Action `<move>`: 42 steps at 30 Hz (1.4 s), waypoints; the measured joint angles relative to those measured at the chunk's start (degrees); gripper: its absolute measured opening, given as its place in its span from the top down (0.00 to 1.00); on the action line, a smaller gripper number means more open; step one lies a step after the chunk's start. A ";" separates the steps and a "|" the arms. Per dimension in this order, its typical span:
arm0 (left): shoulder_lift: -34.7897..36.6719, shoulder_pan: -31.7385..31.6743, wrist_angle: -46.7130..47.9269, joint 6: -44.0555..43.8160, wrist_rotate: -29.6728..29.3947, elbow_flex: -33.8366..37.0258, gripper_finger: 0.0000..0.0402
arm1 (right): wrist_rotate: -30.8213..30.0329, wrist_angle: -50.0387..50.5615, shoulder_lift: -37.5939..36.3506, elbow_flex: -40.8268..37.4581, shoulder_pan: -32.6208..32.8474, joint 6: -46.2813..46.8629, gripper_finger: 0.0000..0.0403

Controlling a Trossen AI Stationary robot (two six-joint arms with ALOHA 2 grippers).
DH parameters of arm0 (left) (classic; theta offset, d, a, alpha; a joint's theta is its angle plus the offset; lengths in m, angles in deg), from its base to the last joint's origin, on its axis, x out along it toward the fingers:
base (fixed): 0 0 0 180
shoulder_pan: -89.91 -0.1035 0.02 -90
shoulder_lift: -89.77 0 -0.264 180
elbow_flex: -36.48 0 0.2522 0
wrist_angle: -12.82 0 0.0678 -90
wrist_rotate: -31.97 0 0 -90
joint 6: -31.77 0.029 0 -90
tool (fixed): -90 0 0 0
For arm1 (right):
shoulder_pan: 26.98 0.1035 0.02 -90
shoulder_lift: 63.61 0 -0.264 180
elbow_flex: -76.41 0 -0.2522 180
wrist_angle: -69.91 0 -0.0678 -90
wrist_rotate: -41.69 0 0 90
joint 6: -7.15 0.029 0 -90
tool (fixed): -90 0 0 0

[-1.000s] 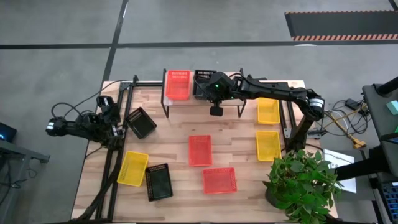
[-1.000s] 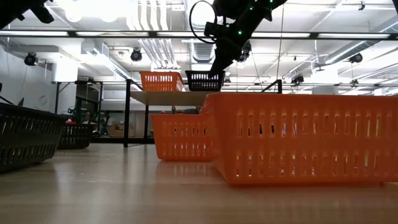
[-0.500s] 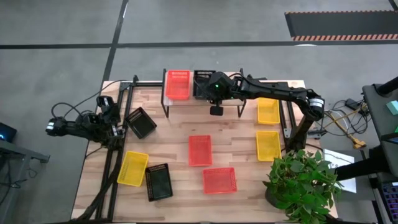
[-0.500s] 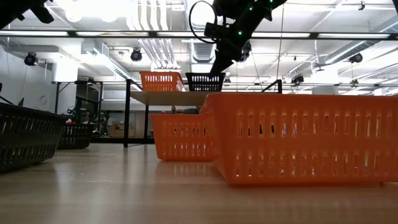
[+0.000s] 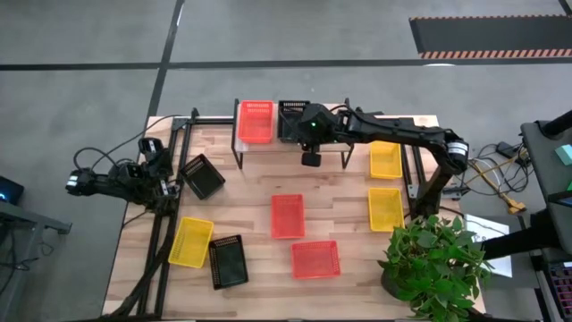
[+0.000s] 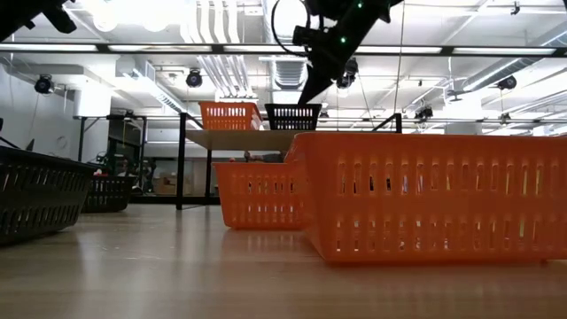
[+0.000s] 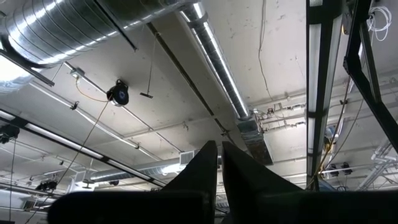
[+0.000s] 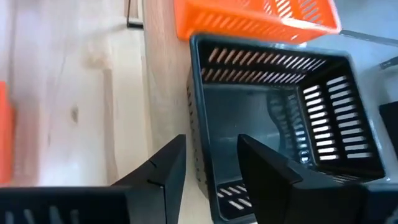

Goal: Stack baskets on shelf by color
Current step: Put the middle yellow basket on the shelf

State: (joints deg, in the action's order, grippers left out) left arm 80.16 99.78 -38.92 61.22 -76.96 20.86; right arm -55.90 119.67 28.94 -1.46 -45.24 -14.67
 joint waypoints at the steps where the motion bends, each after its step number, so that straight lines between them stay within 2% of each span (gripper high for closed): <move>1: 0.00 0.02 0.00 -0.01 0.00 0.02 0.98 | -0.01 0.22 -0.22 0.35 0.26 0.60 0.66; 8: 0.00 0.01 -0.03 -0.01 0.00 0.02 0.98 | 0.01 1.69 -1.80 3.46 4.18 5.95 0.70; 21: 0.00 0.02 -0.01 -0.04 0.01 0.02 0.98 | 0.09 2.39 -2.22 6.89 18.00 18.28 0.78; 24: 0.00 0.02 -0.01 -0.02 0.01 0.02 0.98 | 0.06 3.38 -2.03 6.80 20.29 24.99 0.80; 26: 0.00 0.02 -0.03 -0.04 0.01 0.00 0.98 | 0.17 5.06 -1.83 6.80 21.19 33.83 0.81; 30: 0.00 0.02 -0.01 -0.03 0.01 0.01 0.98 | 4.13 13.32 -1.78 6.97 21.44 54.16 0.79; 34: 0.00 0.02 -0.01 -0.03 0.01 0.01 0.98 | 6.57 27.21 -1.37 6.98 21.70 69.76 0.73; 38: 0.01 0.00 -0.02 -0.02 -0.01 0.00 0.98 | 6.31 39.51 0.32 6.68 22.16 76.95 0.66; 42: 0.00 0.02 -0.01 -0.02 0.01 0.00 0.98 | 6.01 46.85 2.21 4.81 22.08 78.28 0.62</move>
State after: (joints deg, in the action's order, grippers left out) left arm 80.16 99.80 -38.93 61.20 -76.95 20.86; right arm -49.89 166.51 31.15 3.36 -23.15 63.61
